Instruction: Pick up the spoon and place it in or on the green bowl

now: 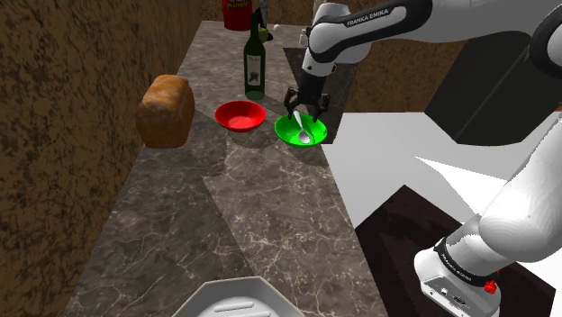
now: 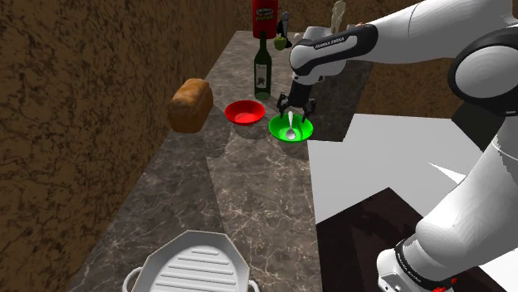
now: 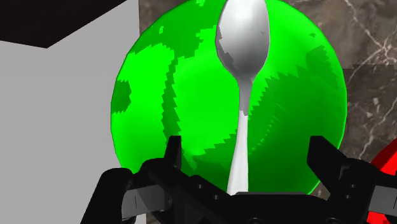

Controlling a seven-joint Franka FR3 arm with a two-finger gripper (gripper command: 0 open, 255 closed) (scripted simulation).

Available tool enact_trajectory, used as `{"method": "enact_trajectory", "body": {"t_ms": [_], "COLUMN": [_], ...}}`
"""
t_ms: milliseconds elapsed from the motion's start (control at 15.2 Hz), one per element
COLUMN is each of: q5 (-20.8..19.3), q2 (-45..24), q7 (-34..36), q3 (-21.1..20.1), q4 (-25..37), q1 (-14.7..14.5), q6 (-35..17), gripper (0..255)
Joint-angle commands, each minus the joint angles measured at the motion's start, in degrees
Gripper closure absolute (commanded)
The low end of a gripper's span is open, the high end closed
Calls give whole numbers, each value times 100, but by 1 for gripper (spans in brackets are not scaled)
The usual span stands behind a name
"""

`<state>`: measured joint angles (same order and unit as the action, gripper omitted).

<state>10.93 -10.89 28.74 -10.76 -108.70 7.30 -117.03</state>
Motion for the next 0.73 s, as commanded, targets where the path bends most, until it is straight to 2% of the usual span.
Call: {"method": "enact_trajectory", "body": {"t_ms": [0,132,660], "q5": [-11,-19,-19], "q2": [62,141,141], "q7": [2,8,8], "q3": [20,41,41], "q4": [211,452,452], "q1": [31,66,65], "q6": [279,604,604], "gripper": [0,0,0]}}
